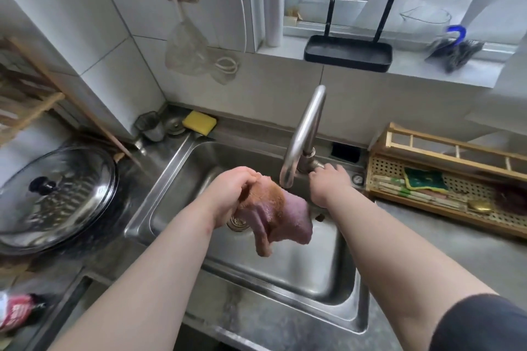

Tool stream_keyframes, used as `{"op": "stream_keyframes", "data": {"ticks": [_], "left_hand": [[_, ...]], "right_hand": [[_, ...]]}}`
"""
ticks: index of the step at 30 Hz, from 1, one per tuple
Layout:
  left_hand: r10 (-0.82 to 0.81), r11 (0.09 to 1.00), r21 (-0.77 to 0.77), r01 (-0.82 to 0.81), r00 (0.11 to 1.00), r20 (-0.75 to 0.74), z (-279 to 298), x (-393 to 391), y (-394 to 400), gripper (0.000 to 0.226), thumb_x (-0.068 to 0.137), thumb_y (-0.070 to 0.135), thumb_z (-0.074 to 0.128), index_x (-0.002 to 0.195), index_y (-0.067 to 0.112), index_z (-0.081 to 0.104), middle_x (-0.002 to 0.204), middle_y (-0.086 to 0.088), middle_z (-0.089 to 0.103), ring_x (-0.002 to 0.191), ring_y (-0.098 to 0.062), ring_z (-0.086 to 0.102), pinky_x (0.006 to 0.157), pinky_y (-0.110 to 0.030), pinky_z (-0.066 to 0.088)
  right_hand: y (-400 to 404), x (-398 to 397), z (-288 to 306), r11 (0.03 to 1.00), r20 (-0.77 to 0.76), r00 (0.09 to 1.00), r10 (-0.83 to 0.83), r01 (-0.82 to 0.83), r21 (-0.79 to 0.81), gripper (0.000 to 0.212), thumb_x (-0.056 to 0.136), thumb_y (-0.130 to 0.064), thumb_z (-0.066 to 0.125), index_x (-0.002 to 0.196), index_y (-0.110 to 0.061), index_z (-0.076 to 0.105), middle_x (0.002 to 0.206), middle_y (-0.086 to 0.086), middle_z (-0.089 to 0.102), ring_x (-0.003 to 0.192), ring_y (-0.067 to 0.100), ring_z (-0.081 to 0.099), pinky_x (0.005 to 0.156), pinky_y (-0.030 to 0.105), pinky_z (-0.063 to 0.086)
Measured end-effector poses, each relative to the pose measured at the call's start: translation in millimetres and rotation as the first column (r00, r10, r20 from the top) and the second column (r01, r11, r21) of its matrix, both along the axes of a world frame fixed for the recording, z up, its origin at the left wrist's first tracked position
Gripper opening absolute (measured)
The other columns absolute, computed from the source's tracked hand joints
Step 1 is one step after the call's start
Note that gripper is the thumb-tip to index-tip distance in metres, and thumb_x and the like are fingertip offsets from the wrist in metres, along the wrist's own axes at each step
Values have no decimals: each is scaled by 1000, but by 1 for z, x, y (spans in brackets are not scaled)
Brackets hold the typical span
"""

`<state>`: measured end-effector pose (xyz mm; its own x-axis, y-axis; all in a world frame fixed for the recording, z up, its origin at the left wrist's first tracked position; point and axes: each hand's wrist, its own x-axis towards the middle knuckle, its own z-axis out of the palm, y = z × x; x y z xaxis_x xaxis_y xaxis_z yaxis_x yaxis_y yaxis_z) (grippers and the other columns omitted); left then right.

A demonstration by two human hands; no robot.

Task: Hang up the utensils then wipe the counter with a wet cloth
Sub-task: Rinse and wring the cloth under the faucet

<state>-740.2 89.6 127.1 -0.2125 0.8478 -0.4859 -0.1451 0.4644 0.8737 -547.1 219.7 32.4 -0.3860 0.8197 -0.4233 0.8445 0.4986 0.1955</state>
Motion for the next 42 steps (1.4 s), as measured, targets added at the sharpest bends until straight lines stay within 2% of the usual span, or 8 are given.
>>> {"op": "stream_keyframes", "data": {"ticks": [4, 7, 11, 13, 20, 31, 37, 42], "left_hand": [[-74, 997, -19, 74, 997, 3, 12, 14, -1, 33, 96, 3, 40, 80, 9, 69, 66, -4, 62, 58, -16, 54, 41, -17, 39], [-178, 980, -78, 183, 982, 59, 16, 21, -2, 44, 89, 6, 40, 58, 9, 71, 59, -2, 61, 50, -13, 51, 57, -23, 30], [-97, 989, -91, 113, 981, 166, 8, 24, -2, 21, 89, -1, 36, 78, 3, 54, 70, -9, 48, 52, -17, 47, 52, -21, 43], [-75, 990, -112, 91, 988, 135, 3, 22, -3, 24, 90, 0, 40, 75, 2, 59, 68, -11, 54, 53, -18, 53, 52, -20, 48], [-112, 987, -111, 115, 993, 31, 4, 11, -6, 19, 87, 9, 51, 82, 6, 70, 72, -9, 67, 63, -22, 60, 64, -30, 49], [-200, 978, 29, 205, 971, -127, 17, -27, -7, 14, 74, 14, 62, 64, 11, 72, 74, -7, 68, 72, -23, 59, 76, -39, 50], [-320, 922, 98, 375, 880, -352, 4, -39, 4, 18, 88, 7, 54, 79, 14, 69, 91, -9, 70, 91, -27, 64, 90, -42, 51], [-234, 949, 123, 291, 909, -345, -10, -60, 6, 19, 88, 11, 51, 82, 10, 69, 97, -9, 73, 99, -26, 66, 96, -42, 50]], "right_hand": [[-7, 8, -1, 995, -9, 997, -81, 81, -52, 49, 92, -24, 44, 140, -20, 51, 141, 5, 53, 135, 28, 41, 109, 46, 34], [-14, 13, -1, 982, -352, 917, -185, 159, -102, 51, 88, -24, 51, 139, -23, 54, 141, 4, 58, 132, 28, 46, 109, 42, 38], [-43, 3, 23, 748, -703, 288, -650, 81, -658, 49, 87, 1, 45, 120, -23, 71, 127, -2, 69, 125, 14, 59, 108, 27, 42], [-58, -2, 31, 696, -680, 201, -706, 20, -717, 43, 85, 1, 48, 99, -28, 75, 107, -7, 75, 111, 14, 65, 100, 28, 48], [-80, 0, 53, 780, -691, 401, -601, 106, -617, 9, 89, -26, 64, 89, -20, 70, 77, -2, 65, 69, 14, 60, 58, 25, 51], [-85, -6, 74, 973, -640, 734, -226, 145, -177, 18, 95, -39, 62, 87, -24, 55, 84, -6, 62, 77, 18, 57, 67, 35, 46], [-89, -17, 74, 947, -404, 878, -257, 145, -286, 20, 91, -32, 64, 72, -25, 61, 78, -1, 66, 73, 19, 59, 60, 29, 43], [-93, -20, 66, 860, -547, 667, -505, 335, -385, 15, 92, -30, 58, 84, -20, 65, 89, 2, 70, 86, 23, 69, 63, 31, 54]]}}
